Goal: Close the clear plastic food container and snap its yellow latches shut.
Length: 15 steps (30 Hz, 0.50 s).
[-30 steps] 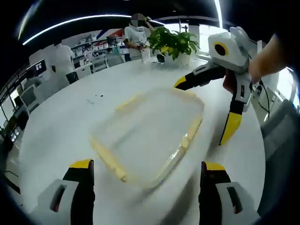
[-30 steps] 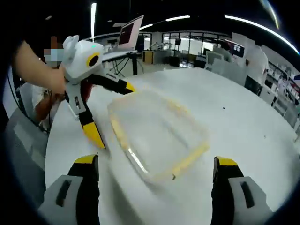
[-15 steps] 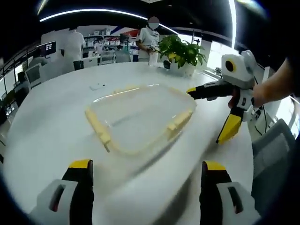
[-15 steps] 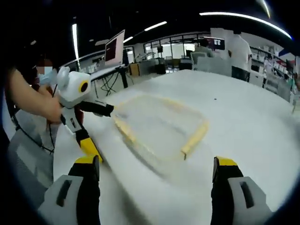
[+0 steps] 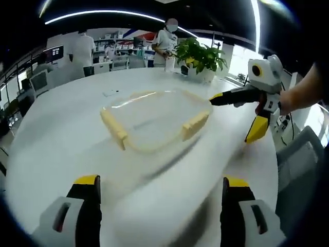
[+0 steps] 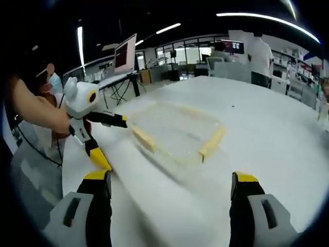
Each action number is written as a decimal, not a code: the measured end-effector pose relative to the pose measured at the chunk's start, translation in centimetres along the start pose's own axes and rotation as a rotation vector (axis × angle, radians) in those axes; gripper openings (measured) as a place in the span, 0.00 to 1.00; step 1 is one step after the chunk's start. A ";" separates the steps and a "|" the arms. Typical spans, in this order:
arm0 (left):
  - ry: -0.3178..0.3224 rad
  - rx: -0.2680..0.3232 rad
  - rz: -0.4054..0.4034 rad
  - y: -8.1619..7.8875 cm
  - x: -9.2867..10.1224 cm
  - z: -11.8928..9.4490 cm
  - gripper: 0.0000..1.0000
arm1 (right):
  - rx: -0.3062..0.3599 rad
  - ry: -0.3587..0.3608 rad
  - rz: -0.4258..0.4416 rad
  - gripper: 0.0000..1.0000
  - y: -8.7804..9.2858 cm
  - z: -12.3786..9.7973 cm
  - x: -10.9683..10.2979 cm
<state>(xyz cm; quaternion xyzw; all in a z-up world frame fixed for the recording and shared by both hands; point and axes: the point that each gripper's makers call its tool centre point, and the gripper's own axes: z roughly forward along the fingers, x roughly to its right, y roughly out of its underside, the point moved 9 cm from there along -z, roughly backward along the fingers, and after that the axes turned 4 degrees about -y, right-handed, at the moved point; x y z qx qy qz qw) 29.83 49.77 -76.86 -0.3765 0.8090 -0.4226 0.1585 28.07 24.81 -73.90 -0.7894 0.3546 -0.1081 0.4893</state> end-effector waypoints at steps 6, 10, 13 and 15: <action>-0.022 0.022 -0.047 0.3 -0.4 -1.4 0.95 | 0.026 0.012 0.056 0.95 0.2 -1.3 -0.4; -0.030 0.021 -0.057 0.7 -0.6 -2.5 0.94 | 0.015 0.035 0.031 0.91 0.4 -2.0 -0.6; -0.043 0.030 -0.083 0.9 -1.0 -3.6 0.93 | 0.033 0.042 0.037 0.90 0.3 -2.9 -0.6; -0.050 0.036 -0.092 1.0 -1.0 -4.2 0.93 | 0.040 0.049 0.045 0.90 0.4 -3.4 -0.5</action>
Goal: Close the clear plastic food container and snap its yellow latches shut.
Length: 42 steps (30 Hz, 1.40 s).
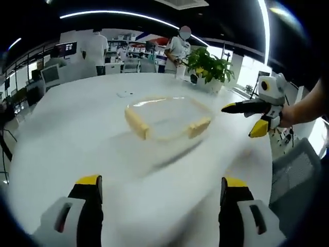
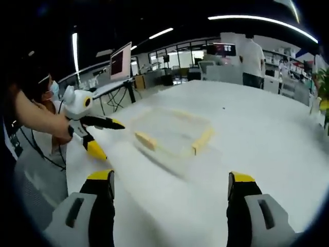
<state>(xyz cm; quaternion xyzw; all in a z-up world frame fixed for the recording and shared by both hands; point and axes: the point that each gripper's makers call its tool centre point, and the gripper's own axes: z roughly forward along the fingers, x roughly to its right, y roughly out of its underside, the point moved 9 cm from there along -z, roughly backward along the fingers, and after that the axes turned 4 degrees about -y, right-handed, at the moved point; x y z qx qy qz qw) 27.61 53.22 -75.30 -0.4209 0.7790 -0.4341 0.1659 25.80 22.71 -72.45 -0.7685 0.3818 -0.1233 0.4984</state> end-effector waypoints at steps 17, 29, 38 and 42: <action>-0.040 0.039 -0.096 1.4 0.3 -4.5 0.91 | 0.104 0.043 0.093 0.89 -0.9 -4.6 -2.1; -0.044 0.028 -0.150 4.1 2.2 -7.2 0.88 | 0.092 0.078 0.145 0.89 1.6 -7.5 -3.1; -0.042 0.032 -0.157 4.9 2.8 -8.9 0.87 | 0.071 0.094 0.148 0.89 3.0 -9.2 -3.7; -0.048 0.026 -0.163 5.5 2.6 -9.8 0.87 | 0.084 0.101 0.178 0.89 3.3 -9.7 -3.9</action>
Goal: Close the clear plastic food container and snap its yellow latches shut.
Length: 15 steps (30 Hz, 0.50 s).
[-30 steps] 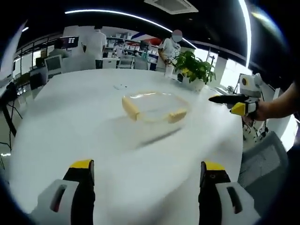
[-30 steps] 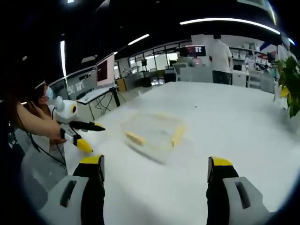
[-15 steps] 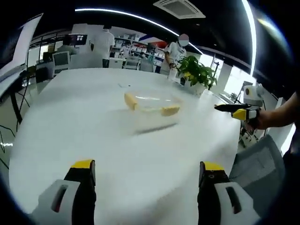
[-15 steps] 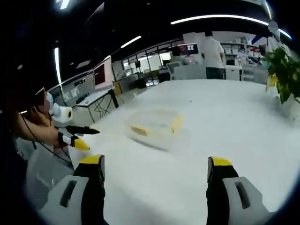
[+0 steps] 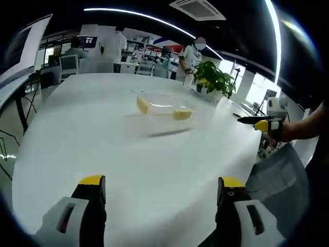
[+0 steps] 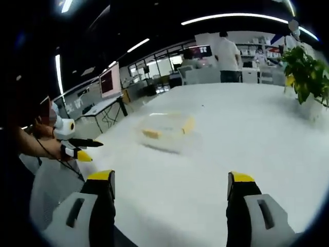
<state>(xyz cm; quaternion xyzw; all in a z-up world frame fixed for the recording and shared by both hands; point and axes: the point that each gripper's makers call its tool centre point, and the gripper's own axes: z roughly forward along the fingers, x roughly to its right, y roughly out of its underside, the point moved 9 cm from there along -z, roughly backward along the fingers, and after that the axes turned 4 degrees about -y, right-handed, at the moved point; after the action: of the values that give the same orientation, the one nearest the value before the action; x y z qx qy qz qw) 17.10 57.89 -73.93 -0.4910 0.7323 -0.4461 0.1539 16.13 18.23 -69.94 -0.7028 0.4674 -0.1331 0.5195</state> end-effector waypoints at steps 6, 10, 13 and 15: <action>-0.008 0.035 -0.034 -0.1 0.3 -1.1 0.86 | -0.032 0.007 -0.006 0.88 0.7 -0.7 0.0; -0.006 0.032 -0.054 0.1 1.0 -1.5 0.85 | -0.031 0.001 0.006 0.88 0.9 -1.3 -0.6; -0.006 0.053 -0.076 0.2 1.9 -1.7 0.84 | -0.023 -0.002 0.019 0.88 1.2 -1.5 -0.9; 0.006 0.065 -0.097 0.3 2.4 -1.8 0.84 | -0.023 -0.001 0.020 0.88 1.3 -1.6 -1.0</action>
<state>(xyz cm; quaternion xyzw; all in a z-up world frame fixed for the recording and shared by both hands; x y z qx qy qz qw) 14.58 56.75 -72.63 -0.5192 0.6932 -0.4782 0.1458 13.90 18.03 -70.11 -0.7040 0.4758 -0.1223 0.5129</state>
